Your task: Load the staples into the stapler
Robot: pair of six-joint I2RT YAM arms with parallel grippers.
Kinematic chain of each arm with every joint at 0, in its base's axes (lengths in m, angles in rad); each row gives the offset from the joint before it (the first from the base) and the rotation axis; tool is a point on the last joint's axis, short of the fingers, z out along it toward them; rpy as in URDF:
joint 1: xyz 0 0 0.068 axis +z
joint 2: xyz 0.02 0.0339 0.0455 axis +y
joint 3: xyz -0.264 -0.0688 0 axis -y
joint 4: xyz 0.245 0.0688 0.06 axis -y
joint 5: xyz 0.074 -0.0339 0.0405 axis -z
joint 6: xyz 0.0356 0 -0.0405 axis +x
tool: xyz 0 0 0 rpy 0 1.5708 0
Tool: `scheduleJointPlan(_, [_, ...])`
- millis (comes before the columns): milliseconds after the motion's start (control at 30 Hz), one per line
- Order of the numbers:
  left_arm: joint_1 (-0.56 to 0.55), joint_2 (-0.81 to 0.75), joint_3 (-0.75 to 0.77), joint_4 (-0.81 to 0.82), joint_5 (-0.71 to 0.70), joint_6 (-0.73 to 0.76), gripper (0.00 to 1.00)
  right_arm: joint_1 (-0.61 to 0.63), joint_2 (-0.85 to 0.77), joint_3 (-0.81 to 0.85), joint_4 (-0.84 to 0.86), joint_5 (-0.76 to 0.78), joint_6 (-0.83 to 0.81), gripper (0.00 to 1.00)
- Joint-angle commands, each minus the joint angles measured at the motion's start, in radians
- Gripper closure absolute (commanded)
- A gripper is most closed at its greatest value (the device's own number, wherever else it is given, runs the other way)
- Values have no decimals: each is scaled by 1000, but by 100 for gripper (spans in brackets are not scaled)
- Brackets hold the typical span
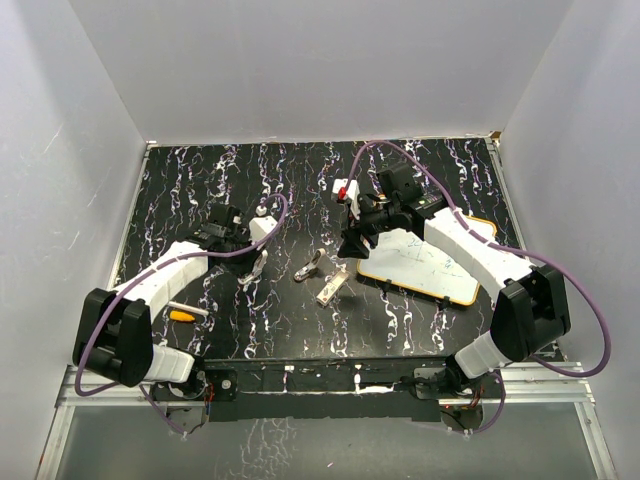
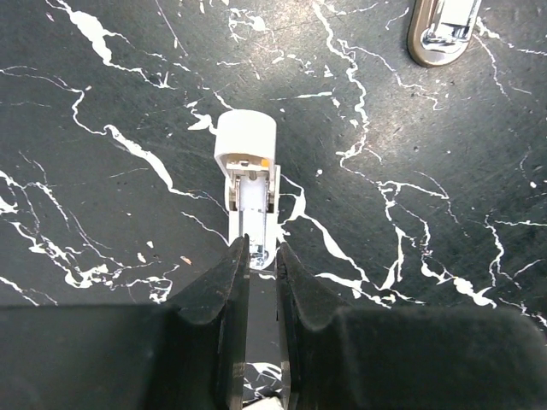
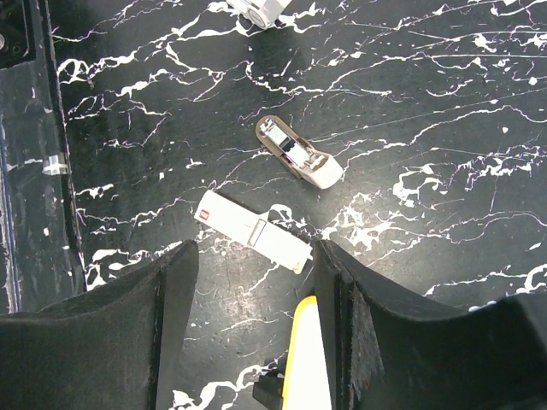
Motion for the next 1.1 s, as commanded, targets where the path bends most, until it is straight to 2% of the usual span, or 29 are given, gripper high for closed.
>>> scheduleJointPlan(0, [-3, -5, -8, 7, -14, 62, 100, -2, -45, -5, 49, -12, 1, 41])
scheduleJointPlan(1067, [-3, 62, 13, -4, -23, 63, 100, -3, -40, -25, 51, -19, 0, 40])
